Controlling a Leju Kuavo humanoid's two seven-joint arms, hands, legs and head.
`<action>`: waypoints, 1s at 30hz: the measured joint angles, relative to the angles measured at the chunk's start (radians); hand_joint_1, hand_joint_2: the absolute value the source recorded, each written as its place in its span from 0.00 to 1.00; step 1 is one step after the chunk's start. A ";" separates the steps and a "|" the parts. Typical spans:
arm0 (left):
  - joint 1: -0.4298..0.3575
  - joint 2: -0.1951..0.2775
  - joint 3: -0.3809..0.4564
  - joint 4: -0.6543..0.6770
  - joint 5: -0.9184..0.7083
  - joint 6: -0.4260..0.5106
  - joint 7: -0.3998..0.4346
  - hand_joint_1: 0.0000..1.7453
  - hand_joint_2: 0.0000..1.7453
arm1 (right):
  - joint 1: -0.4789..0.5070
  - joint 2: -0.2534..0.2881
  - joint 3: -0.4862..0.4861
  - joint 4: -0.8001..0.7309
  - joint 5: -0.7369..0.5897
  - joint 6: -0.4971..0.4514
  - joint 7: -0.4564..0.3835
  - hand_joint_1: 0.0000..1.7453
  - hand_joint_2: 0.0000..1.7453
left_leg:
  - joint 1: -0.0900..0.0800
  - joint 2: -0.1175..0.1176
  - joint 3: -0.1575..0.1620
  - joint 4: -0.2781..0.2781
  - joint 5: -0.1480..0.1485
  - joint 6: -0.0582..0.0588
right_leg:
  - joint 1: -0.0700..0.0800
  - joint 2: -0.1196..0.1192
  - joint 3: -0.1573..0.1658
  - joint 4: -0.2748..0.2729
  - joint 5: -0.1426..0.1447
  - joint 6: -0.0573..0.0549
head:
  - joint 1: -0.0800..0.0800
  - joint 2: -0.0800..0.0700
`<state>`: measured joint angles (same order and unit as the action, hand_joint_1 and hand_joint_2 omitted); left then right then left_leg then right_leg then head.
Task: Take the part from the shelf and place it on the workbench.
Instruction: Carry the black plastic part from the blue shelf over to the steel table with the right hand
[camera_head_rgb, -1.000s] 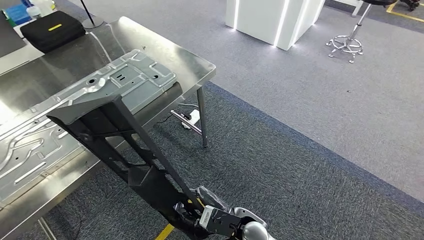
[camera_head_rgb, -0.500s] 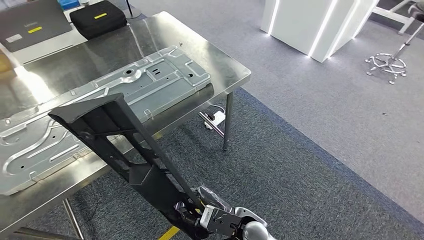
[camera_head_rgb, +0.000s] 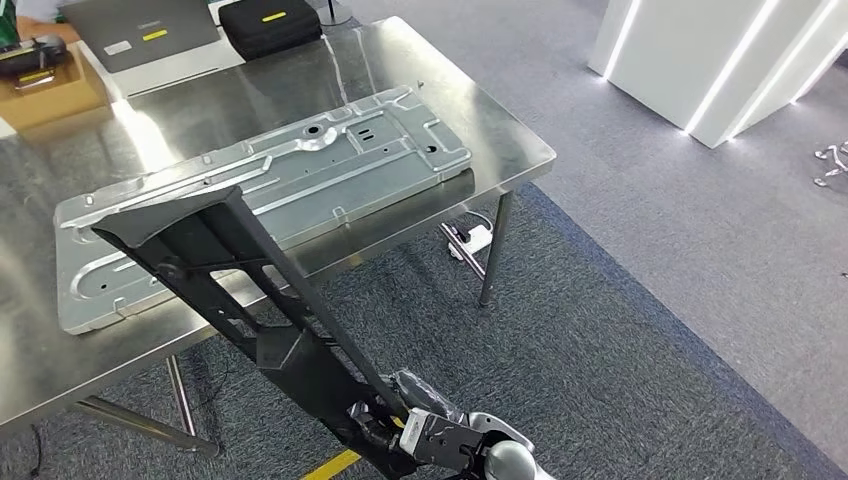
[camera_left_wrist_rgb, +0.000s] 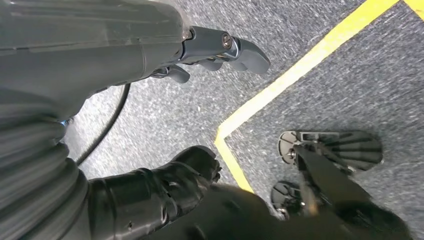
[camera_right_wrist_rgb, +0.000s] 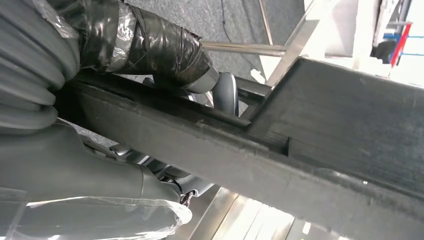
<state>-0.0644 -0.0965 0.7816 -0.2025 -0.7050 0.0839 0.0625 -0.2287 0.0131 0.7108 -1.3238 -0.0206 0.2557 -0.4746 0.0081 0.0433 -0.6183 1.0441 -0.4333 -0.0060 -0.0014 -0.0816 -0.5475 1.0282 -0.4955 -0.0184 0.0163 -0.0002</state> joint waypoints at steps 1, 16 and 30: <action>-0.001 0.000 0.000 0.000 0.000 0.000 0.000 0.00 1.00 | 0.000 0.000 0.000 0.000 0.000 0.000 0.000 0.97 1.00 | -0.004 0.004 0.010 -0.020 0.001 0.007 | 0.002 -0.007 0.002 0.000 -0.003 0.005 | 0.000 0.000; 0.001 0.001 0.006 0.000 -0.002 -0.003 -0.008 0.00 1.00 | 0.001 -0.002 -0.006 0.000 -0.017 0.012 0.001 0.97 1.00 | -0.007 -0.110 0.019 -0.019 -0.008 0.038 | -0.002 0.104 -0.051 0.028 0.028 0.017 | 0.002 0.000; 0.000 0.003 0.019 0.000 -0.002 -0.005 -0.016 0.00 1.00 | 0.007 0.002 -0.009 0.000 -0.028 0.023 0.005 0.97 1.00 | 0.012 -0.041 0.007 0.026 -0.023 -0.009 | -0.009 0.065 -0.025 0.001 0.024 0.006 | 0.001 0.000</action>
<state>-0.0642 -0.0932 0.8004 -0.2024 -0.7069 0.0793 0.0464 -0.2213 0.0153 0.7020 -1.3242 -0.0490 0.2787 -0.4696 0.0201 0.0023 -0.6113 1.0698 -0.4560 -0.0147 -0.0101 -0.0165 -0.5729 1.0296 -0.4718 -0.0129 0.0174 -0.0002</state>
